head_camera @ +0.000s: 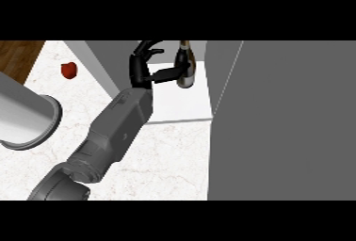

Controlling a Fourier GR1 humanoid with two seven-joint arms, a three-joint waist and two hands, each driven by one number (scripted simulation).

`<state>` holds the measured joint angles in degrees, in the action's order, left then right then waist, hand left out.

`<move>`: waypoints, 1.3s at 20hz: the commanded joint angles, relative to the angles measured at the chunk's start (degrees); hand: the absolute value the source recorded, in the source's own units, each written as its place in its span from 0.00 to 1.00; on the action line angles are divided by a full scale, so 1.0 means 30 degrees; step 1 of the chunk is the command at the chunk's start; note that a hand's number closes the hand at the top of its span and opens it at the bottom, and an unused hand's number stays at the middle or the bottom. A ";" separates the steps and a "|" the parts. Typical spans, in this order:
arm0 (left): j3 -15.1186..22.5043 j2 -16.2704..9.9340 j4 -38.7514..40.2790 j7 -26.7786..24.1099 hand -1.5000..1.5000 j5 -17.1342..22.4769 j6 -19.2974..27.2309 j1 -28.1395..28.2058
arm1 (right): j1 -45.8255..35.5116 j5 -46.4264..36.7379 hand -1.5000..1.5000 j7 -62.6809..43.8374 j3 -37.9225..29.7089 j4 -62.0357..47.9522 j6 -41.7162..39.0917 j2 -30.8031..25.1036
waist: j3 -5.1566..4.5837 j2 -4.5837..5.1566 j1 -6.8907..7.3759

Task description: Pick up the wine, place it into the cabinet and close the cabinet

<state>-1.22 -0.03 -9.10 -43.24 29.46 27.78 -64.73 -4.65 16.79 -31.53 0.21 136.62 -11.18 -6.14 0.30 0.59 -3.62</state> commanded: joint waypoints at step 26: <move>-0.0654 0.0012 0.0884 -0.3149 0.00 -0.0765 -0.0456 0.2048 | 0.0301 -0.0335 0.00 -0.0825 0.1251 0.2030 0.0828 0.0215 | -0.0146 0.0214 -0.0095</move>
<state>-1.93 0.07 -7.20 -49.25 26.50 27.78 -62.77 -4.74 16.08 -30.57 3.00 136.51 -10.38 -5.51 0.20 1.08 -4.39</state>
